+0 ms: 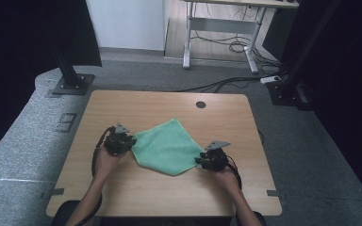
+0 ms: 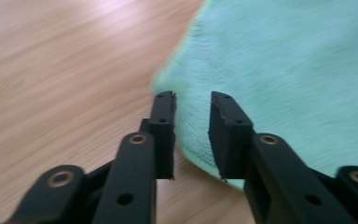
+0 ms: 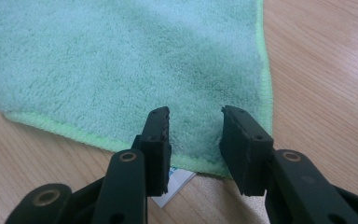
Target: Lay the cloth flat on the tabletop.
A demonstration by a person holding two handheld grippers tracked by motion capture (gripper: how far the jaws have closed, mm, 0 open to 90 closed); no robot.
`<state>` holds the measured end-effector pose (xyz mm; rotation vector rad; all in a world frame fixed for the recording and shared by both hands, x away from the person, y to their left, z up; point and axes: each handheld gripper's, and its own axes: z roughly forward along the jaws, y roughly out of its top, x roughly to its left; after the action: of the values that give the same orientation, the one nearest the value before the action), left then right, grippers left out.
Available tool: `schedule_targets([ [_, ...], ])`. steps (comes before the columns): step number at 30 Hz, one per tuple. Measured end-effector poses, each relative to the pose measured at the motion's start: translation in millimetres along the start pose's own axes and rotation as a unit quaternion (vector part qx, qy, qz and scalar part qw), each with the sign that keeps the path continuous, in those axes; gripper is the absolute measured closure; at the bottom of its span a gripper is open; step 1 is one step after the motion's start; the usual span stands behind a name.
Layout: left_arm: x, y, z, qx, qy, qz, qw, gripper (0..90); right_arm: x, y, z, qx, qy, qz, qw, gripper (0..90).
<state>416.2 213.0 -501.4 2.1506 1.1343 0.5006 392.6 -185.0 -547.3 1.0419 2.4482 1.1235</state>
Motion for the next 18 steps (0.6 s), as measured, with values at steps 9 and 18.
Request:
schedule_targets([
  [9,-6.2,-17.8,-9.7,-0.027,-0.013,-0.005,0.9995,38.7,0.0,0.0,0.0,0.000,0.001,0.000,1.0000,60.6],
  [18,-23.8,-31.1,13.6,0.005,-0.029,0.011,0.9995,23.6,2.1,1.9,0.5,0.007,0.001,-0.007,1.0000,55.5],
])
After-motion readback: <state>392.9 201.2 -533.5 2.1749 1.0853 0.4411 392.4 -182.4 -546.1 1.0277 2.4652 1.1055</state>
